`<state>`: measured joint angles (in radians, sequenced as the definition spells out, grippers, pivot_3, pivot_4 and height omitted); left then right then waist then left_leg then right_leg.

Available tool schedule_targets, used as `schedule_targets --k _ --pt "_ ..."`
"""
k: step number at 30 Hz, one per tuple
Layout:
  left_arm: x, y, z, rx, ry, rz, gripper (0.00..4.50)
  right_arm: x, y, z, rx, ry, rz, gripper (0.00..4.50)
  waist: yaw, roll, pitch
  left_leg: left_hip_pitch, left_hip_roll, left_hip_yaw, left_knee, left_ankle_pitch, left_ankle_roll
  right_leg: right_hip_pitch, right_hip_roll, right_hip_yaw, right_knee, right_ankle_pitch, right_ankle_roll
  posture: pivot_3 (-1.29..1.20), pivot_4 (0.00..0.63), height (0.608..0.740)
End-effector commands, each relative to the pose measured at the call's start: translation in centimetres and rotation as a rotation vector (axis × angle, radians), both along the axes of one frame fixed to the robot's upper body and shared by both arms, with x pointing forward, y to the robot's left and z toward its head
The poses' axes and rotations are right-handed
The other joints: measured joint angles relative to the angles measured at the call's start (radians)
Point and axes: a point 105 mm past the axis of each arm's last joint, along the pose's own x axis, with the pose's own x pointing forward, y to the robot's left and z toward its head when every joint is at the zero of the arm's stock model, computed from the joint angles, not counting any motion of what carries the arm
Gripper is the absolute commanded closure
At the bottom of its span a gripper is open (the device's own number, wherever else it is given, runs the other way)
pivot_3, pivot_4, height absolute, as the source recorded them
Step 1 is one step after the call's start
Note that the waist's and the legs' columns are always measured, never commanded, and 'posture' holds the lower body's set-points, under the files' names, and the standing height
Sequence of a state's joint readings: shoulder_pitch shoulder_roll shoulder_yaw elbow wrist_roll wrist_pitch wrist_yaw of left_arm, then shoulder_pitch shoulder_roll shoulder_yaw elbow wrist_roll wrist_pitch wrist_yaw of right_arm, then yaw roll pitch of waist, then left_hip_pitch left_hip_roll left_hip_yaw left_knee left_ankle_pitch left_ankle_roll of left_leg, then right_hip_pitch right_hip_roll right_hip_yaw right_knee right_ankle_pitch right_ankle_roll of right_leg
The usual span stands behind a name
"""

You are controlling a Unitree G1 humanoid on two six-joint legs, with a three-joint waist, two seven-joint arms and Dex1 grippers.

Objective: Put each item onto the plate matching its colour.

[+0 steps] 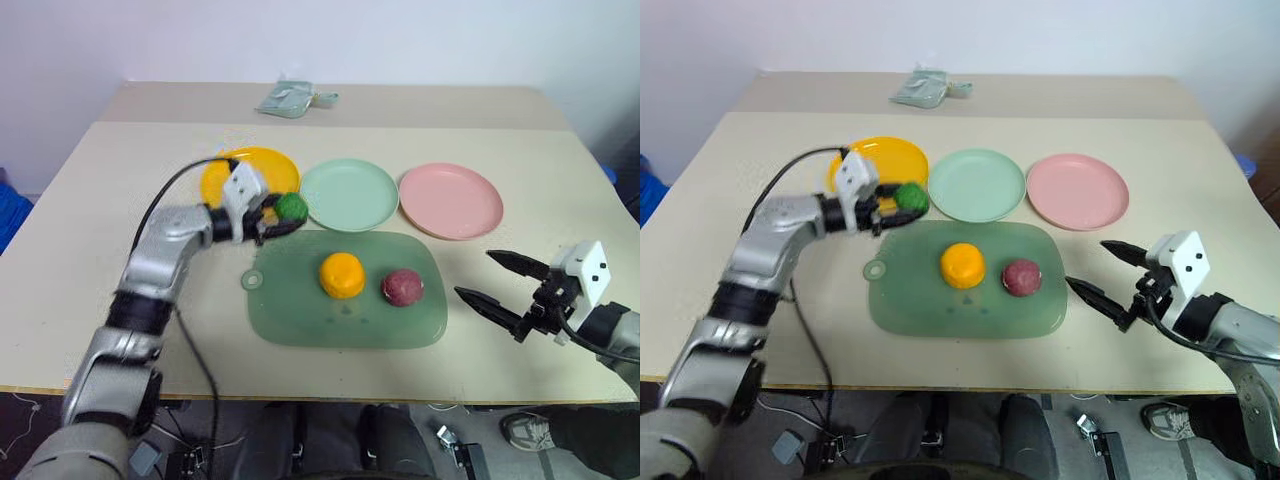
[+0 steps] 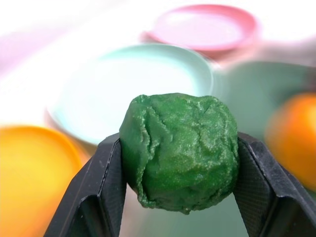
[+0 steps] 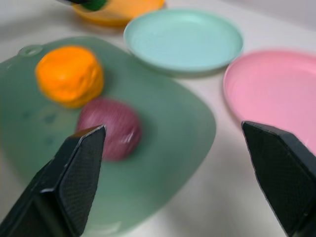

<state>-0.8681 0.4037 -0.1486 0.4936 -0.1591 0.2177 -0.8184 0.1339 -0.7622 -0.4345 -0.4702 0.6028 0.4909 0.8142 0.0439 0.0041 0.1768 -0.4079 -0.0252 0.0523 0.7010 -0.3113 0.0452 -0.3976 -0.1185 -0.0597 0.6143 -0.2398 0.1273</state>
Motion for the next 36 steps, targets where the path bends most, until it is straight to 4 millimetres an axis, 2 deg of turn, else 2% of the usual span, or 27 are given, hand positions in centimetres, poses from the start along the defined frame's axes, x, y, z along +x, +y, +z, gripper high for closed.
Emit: schedule_targets --k 1,2,3,5,6,9,11,12,14,17,19,22,26,29,33,36 --pt "2.2 -2.0 -0.5 0.033 -0.008 0.055 2.08 0.4 0.5 0.3 -0.006 -0.036 0.008 0.00 -0.002 -0.001 0.000 0.000 -0.001 0.000 0.000 0.000 0.001 0.001 0.000 0.000 0.000 -0.001 0.001 0.00 0.150 0.740" --pt "2.5 -2.7 -0.4 0.023 0.002 0.044 2.08 0.4 0.6 0.4 -0.006 -0.042 0.008 0.00 -0.004 -0.001 0.000 -0.001 -0.001 0.000 0.000 -0.001 0.001 0.000 0.000 0.000 0.000 -0.001 0.001 0.00 0.150 0.740" --pt "2.6 -3.1 -0.3 0.015 0.010 0.035 1.12 0.5 0.7 0.5 -0.006 -0.048 0.007 0.00 -0.007 -0.001 0.000 -0.001 -0.001 0.001 -0.001 -0.001 0.002 0.000 0.000 0.000 0.000 -0.001 0.002 0.00 0.150 0.740" --pt "2.7 -3.8 -0.2 0.006 0.015 0.015 0.23 0.5 0.8 0.6 -0.004 -0.058 0.004 0.00 -0.011 -0.002 0.001 -0.002 0.000 0.002 -0.002 -0.002 0.003 -0.003 0.000 0.000 0.000 -0.001 0.002 0.00 0.150 0.740" --pt "2.8 -3.8 -0.1 0.001 0.010 0.014 0.03 0.4 0.9 0.7 -0.004 -0.060 0.003 0.00 -0.012 -0.002 0.001 -0.003 0.000 0.003 -0.002 -0.001 0.002 -0.004 0.000 0.000 0.000 -0.001 0.002 0.00 0.150 0.740" --pt "2.6 -3.4 1.2 -0.079 0.007 -0.013 0.03 0.1 0.9 0.6 -0.003 -0.058 -0.005 0.00 -0.008 -0.002 0.001 -0.003 0.001 0.003 -0.002 -0.001 0.002 -0.004 0.000 0.000 0.000 -0.001 0.002 0.00 0.150 0.740" --pt "1.8 -2.6 2.6 -0.170 0.007 -0.068 0.03 -0.2 0.9 0.4 -0.002 -0.053 -0.013 0.00 -0.008 -0.002 0.001 -0.003 0.001 0.003 -0.001 -0.001 0.001 -0.004 0.000 0.000 0.000 -0.001 0.002 0.00 0.150 0.740" --pt "1.1 -2.4 3.1 -0.194 -0.001 -0.107 0.03 -0.3 0.8 0.4 -0.002 -0.051 -0.016 0.00 -0.008 -0.002 0.001 -0.003 0.001 0.003 0.000 -0.001 0.001 -0.005 0.000 0.000 0.000 -0.001 0.002 0.00 0.150 0.740" --pt "-1.8 -2.1 3.4 -0.196 -0.012 -0.261 0.03 -0.5 0.7 0.3 0.004 -0.042 -0.020 0.00 -0.009 -0.002 0.001 -0.003 0.001 0.003 -0.001 -0.001 0.001 -0.005 0.000 0.001 0.000 -0.001 0.002 0.00 0.150 0.740" --pt "-6.7 -2.2 1.7 -0.076 0.040 -0.483 0.03 -1.0 0.5 0.2 0.008 -0.016 -0.009 0.00 -0.012 -0.001 0.001 -0.003 0.001 0.003 -0.001 -0.001 0.000 -0.005 0.000 0.001 0.001 -0.001 0.002 0.00 0.150 0.740" --pt "-8.7 -2.5 -0.1 0.046 0.056 -0.561 0.03 -1.2 0.5 0.1 0.004 0.007 0.006 0.00 -0.007 -0.001 0.000 -0.002 0.001 0.002 -0.001 0.000 0.000 -0.004 0.000 0.001 0.001 -0.001 0.002 0.00 0.150 0.740" --pt "-9.7 -3.2 -2.5 0.199 0.053 -0.594 0.03 -1.6 0.8 -0.2 -0.004 0.037 0.039 0.00 0.001 -0.001 0.000 -0.001 0.001 0.000 0.001 -0.001 0.000 0.000 -0.001 0.001 0.000 -0.001 0.002 0.00 0.150 0.740" --pt "-10.5 -4.4 -3.7 0.222 0.081 -0.641 0.03 -1.4 0.8 -0.3 -0.013 0.036 0.038 0.00 -0.005 -0.001 0.000 0.000 0.000 -0.002 0.002 -0.001 0.001 0.001 -0.001 0.002 0.000 -0.001 0.001 0.00 0.150 0.740" --pt "-10.3 -4.4 -4.5 0.262 0.096 -0.624 0.83 -1.2 0.9 -0.4 -0.017 0.028 0.034 0.00 -0.007 0.000 0.000 0.000 0.001 -0.001 0.001 -0.001 0.000 0.000 0.000 0.002 0.000 -0.001 0.001 0.00 0.150 0.740" --pt "-9.6 -4.1 -4.2 0.235 0.089 -0.578 2.72 -1.2 1.0 -0.3 -0.012 0.020 0.029 0.00 -0.005 0.000 0.000 0.000 0.001 -0.001 0.001 -0.001 0.001 0.000 0.000 0.002 0.000 -0.001 0.001 0.00 0.150 0.740" --pt "-8.4 -3.0 -2.3 0.105 0.089 -0.480 2.72 -1.1 0.9 -0.2 -0.011 0.008 0.018 0.00 -0.005 0.000 0.000 0.000 0.001 -0.001 0.001 -0.001 0.001 0.001 0.000 0.002 0.000 -0.001 0.001 0.00 0.150 0.740"
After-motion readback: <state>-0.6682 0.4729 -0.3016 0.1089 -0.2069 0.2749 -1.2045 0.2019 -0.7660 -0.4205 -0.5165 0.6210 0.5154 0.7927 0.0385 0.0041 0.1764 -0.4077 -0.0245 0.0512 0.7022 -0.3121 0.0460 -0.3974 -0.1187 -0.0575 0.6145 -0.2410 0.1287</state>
